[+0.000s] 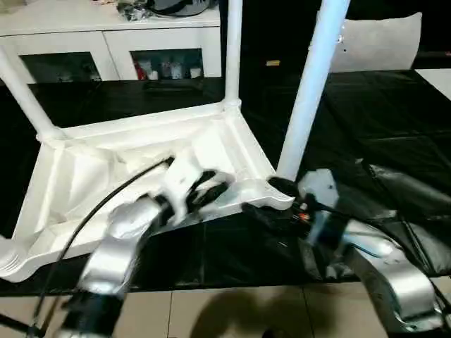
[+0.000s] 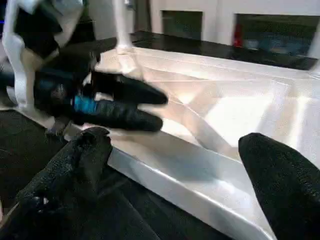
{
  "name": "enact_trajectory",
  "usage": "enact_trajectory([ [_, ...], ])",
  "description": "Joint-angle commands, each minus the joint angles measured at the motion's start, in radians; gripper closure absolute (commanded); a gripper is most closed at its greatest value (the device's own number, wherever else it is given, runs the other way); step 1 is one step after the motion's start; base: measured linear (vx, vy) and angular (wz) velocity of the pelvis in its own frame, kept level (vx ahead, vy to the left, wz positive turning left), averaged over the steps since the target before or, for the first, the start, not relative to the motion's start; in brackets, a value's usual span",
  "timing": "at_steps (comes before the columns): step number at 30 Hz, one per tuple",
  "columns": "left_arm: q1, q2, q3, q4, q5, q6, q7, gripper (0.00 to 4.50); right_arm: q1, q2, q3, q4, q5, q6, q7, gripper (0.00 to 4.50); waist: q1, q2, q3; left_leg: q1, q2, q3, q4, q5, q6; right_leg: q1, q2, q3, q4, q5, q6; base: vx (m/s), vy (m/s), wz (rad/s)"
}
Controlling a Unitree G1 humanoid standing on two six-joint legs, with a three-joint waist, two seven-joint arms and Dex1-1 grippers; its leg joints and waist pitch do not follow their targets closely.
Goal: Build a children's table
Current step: Rotate leg to tighten, then rotate table base
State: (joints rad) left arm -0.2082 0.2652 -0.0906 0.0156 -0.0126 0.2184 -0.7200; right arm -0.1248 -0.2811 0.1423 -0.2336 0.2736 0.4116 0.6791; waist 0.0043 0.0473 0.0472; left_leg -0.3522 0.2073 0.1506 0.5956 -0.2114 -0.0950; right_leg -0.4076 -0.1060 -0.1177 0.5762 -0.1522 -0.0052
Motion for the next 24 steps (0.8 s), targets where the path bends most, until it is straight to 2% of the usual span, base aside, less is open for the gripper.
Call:
enact_trajectory([
  [1,0.021,0.037,0.01,-0.075,0.006,0.049,-0.019,2.29,-0.038,0.023,0.022,0.033,-0.015,-0.015,-0.019,0.0,0.002,-0.008,-0.055,-0.011,0.015,0.003,-0.083,-0.265,0.053,0.049,-0.031,0.043,-0.08,-0.445,-0.102,0.0,0.0,0.0],
  [3,0.031,0.052,0.013,-0.096,0.001,0.065,-0.02,2.15,-0.055,0.035,0.029,0.051,-0.021,-0.018,-0.027,0.0,0.001,-0.006,-0.054,-0.013,0.015,0.003,-0.085,-0.257,0.045,0.05,-0.029,0.045,-0.074,-0.406,-0.119,0.0,0.0,0.0],
  [4,0.032,0.054,0.013,-0.097,0.0,0.067,-0.02,2.15,-0.057,0.036,0.029,0.054,-0.023,-0.019,-0.029,0.0,0.003,-0.005,-0.053,-0.008,0.015,0.006,-0.083,-0.257,0.045,0.048,-0.028,0.047,-0.076,-0.392,-0.125,0.0,0.0,0.0],
  [5,0.058,0.102,0.014,-0.135,-0.011,0.104,-0.039,2.15,-0.136,0.077,0.048,0.156,-0.071,-0.04,-0.079,0.0,0.002,-0.006,-0.056,-0.013,0.015,0.002,-0.084,-0.246,0.036,0.05,-0.03,0.048,-0.061,-0.365,-0.147,0.0,0.0,0.0],
  [6,0.068,0.12,0.013,-0.144,-0.012,0.112,-0.049,2.15,-0.166,0.091,0.056,0.195,-0.09,-0.048,-0.095,0.0,-0.002,-0.007,-0.052,-0.017,0.011,0.004,-0.088,-0.246,0.035,0.054,-0.027,0.047,-0.065,-0.372,-0.146,0.0,0.0,0.0],
  [8,0.088,0.144,0.012,-0.161,-0.015,0.128,-0.068,2.15,-0.212,0.108,0.075,0.257,-0.12,-0.055,-0.114,0.0,-0.007,-0.003,-0.053,-0.011,0.012,0.005,-0.084,-0.249,0.026,0.05,-0.028,0.051,-0.061,-0.361,-0.156,0.0,0.0,0.0],
  [9,0.099,0.16,0.011,-0.169,-0.007,0.132,-0.071,2.15,-0.24,0.121,0.084,0.299,-0.136,-0.057,-0.128,0.0,-0.007,-0.006,-0.053,-0.012,0.012,0.006,-0.084,-0.244,0.027,0.052,-0.027,0.052,-0.064,-0.355,-0.155,0.0,0.0,0.0],
  [11,0.107,0.182,0.007,-0.173,0.01,0.14,-0.066,2.15,-0.266,0.135,0.093,0.344,-0.151,-0.062,-0.144,0.0,-0.005,0.0,-0.056,-0.009,0.012,0.009,-0.081,-0.213,0.025,0.053,-0.026,0.056,-0.056,-0.295,-0.174,0.0,0.0,0.0],
  [12,0.109,0.189,0.006,-0.173,0.017,0.141,-0.066,2.15,-0.271,0.139,0.095,0.357,-0.157,-0.064,-0.152,0.0,-0.005,-0.014,-0.058,-0.008,0.013,0.011,-0.079,-0.204,0.029,0.053,-0.025,0.057,-0.056,-0.281,-0.178,0.0,0.0,0.0],
  [13,0.112,0.195,0.005,-0.171,0.023,0.142,-0.066,2.15,-0.276,0.142,0.098,0.369,-0.164,-0.065,-0.16,0.0,-0.001,-0.008,-0.058,-0.007,0.013,0.009,-0.08,-0.196,0.028,0.053,-0.025,0.057,-0.051,-0.272,-0.183,0.0,0.0,0.0],
  [15,0.116,0.209,0.001,-0.18,0.037,0.156,-0.062,2.15,-0.282,0.152,0.099,0.39,-0.169,-0.063,-0.18,0.0,0.001,-0.009,-0.057,-0.006,0.013,0.011,-0.08,-0.176,0.028,0.054,-0.024,0.062,-0.048,-0.255,-0.188,0.0,0.0,0.0],
  [16,0.121,0.22,0.0,-0.183,0.046,0.158,-0.062,2.15,-0.281,0.159,0.095,0.397,-0.169,-0.062,-0.194,0.0,0.001,-0.015,-0.057,-0.004,0.013,0.013,-0.08,-0.177,0.028,0.052,-0.023,0.064,-0.05,-0.256,-0.188,0.0,0.0,0.0],
  [18,0.135,0.255,0.003,-0.19,0.048,0.161,-0.06,2.15,-0.29,0.184,0.08,0.431,-0.179,-0.074,-0.238,0.0,0.0,0.003,-0.055,-0.002,0.011,0.011,-0.082,-0.2,0.016,0.05,-0.021,0.066,-0.049,-0.274,-0.187,0.0,0.0,0.0],
  [19,0.135,0.255,0.003,-0.19,0.048,0.161,-0.06,2.15,-0.29,0.184,0.08,0.431,-0.179,-0.074,-0.238,0.0,0.0,0.003,-0.055,-0.002,0.011,0.011,-0.082,-0.2,0.016,0.05,-0.021,0.066,-0.049,-0.274,-0.187,0.0,0.0,0.0],
  [20,0.138,0.267,0.003,-0.19,0.047,0.161,-0.062,2.15,-0.299,0.197,0.067,0.455,-0.18,-0.09,-0.255,0.0,-0.002,-0.002,-0.056,0.0,0.011,0.011,-0.082,-0.221,0.008,0.05,-0.02,0.067,-0.05,-0.272,-0.187,0.0,0.0,0.0],
  [21,0.139,0.271,0.003,-0.19,0.047,0.161,-0.064,2.15,-0.302,0.2,0.063,0.462,-0.181,-0.095,-0.261,0.0,-0.002,0.004,-0.055,0.0,0.01,0.011,-0.083,-0.233,0.004,0.051,-0.02,0.068,-0.05,-0.276,-0.189,0.0,0.0,0.0],
  [22,0.137,0.279,-0.002,-0.185,0.05,0.158,-0.068,2.15,-0.308,0.205,0.05,0.478,-0.181,-0.102,-0.278,0.0,-0.003,0.0,-0.056,0.0,0.01,0.012,-0.082,-0.236,0.003,0.051,-0.019,0.068,-0.052,-0.275,-0.188,0.0,0.0,0.0],
  [23,0.132,0.296,-0.012,-0.172,0.059,0.148,-0.077,2.15,-0.322,0.217,0.018,0.512,-0.182,-0.115,-0.32,0.0,-0.004,0.01,-0.056,0.003,0.009,0.011,-0.083,-0.246,-0.002,0.048,-0.019,0.068,-0.05,-0.27,-0.193,0.0,0.0,0.0],
  [24,0.131,0.298,-0.013,-0.17,0.06,0.146,-0.077,2.15,-0.324,0.218,0.014,0.516,-0.182,-0.116,-0.325,0.0,-0.005,0.005,-0.056,0.001,0.008,0.011,-0.083,-0.248,-0.003,0.049,-0.019,0.067,-0.052,-0.269,-0.194,0.0,0.0,0.0],
])
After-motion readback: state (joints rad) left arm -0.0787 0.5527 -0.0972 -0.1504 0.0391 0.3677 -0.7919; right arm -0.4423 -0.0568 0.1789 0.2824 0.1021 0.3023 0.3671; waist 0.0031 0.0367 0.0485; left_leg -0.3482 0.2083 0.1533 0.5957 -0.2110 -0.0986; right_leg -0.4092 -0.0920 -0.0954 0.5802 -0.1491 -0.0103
